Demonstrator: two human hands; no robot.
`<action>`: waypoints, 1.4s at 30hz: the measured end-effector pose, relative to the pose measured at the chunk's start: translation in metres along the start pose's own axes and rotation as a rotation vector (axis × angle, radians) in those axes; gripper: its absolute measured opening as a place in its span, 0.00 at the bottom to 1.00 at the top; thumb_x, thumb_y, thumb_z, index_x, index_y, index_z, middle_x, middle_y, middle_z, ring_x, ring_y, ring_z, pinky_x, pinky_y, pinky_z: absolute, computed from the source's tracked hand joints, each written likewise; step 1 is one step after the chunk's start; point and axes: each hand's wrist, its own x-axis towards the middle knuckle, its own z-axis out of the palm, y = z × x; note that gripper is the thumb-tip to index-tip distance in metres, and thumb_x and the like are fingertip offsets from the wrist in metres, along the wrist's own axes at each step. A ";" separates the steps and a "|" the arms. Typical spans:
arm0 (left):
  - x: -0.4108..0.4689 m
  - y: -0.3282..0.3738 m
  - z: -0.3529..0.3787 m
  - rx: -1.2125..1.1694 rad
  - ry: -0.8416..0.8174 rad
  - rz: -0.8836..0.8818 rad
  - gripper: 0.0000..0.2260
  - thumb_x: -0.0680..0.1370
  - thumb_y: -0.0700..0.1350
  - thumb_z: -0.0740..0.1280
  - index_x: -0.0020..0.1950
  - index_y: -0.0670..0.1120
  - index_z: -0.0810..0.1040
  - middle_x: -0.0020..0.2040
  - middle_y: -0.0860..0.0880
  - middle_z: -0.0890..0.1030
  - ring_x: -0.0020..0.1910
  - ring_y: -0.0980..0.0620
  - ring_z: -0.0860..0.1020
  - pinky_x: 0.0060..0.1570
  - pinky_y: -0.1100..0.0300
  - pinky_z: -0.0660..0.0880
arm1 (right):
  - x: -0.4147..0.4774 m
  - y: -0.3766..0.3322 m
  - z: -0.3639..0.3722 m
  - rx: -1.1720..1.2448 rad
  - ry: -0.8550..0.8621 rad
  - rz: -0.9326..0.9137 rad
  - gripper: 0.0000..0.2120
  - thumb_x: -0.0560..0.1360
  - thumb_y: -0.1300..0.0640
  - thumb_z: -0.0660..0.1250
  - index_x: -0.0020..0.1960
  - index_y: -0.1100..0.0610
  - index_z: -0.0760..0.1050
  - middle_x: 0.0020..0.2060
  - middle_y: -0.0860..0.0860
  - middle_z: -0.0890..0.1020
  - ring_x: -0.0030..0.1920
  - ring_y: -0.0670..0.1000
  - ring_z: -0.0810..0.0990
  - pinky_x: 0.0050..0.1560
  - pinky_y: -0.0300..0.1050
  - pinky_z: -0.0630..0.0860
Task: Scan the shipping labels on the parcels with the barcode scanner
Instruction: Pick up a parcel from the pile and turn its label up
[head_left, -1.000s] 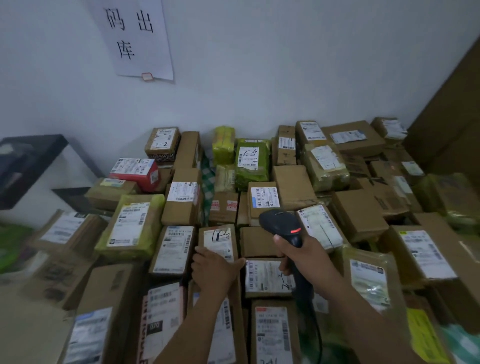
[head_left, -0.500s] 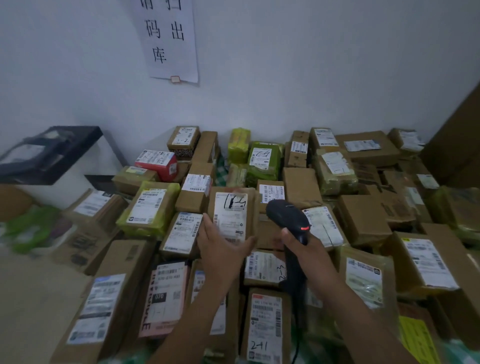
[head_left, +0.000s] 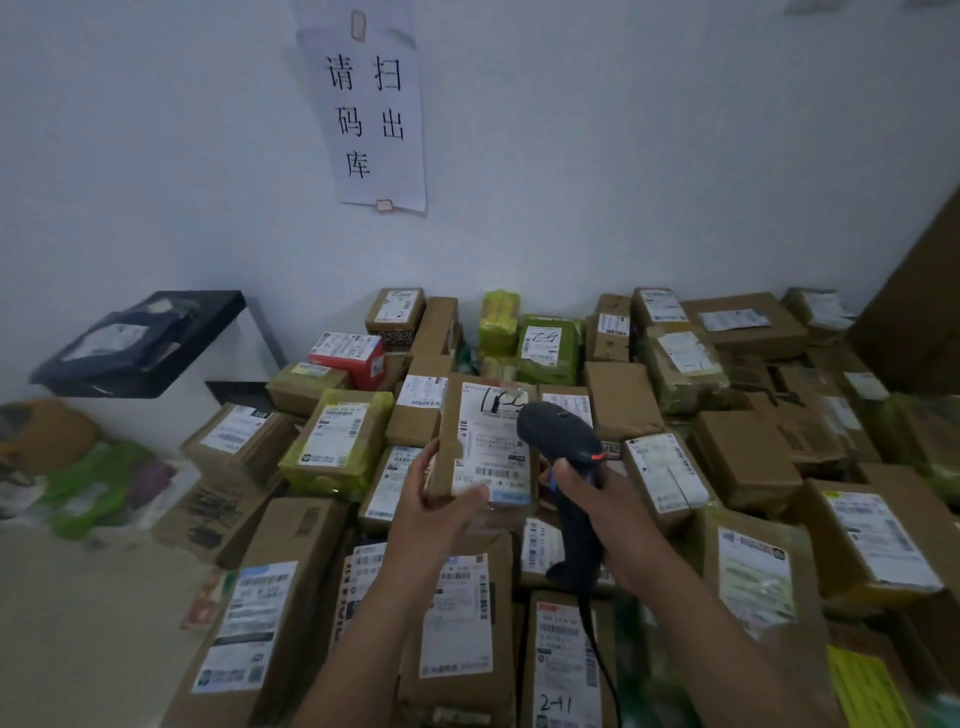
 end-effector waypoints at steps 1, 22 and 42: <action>0.000 0.004 -0.008 -0.015 0.039 -0.012 0.28 0.72 0.41 0.76 0.64 0.64 0.71 0.51 0.48 0.85 0.49 0.47 0.85 0.50 0.47 0.82 | 0.000 0.000 0.004 -0.041 -0.029 -0.004 0.08 0.76 0.57 0.68 0.55 0.57 0.76 0.46 0.54 0.84 0.38 0.45 0.85 0.34 0.38 0.80; 0.003 0.007 -0.068 -0.197 0.118 0.086 0.20 0.81 0.41 0.62 0.74 0.51 0.68 0.63 0.43 0.79 0.59 0.45 0.79 0.55 0.50 0.78 | 0.001 0.022 0.070 0.077 -0.067 -0.007 0.19 0.65 0.49 0.73 0.55 0.51 0.78 0.48 0.50 0.86 0.49 0.50 0.85 0.48 0.48 0.82; 0.029 0.009 -0.121 0.061 0.415 0.060 0.35 0.71 0.39 0.76 0.74 0.49 0.63 0.61 0.51 0.75 0.56 0.50 0.76 0.50 0.55 0.76 | -0.008 -0.003 0.048 -0.486 -0.104 -0.078 0.22 0.73 0.45 0.70 0.46 0.65 0.76 0.33 0.61 0.82 0.23 0.52 0.73 0.29 0.45 0.72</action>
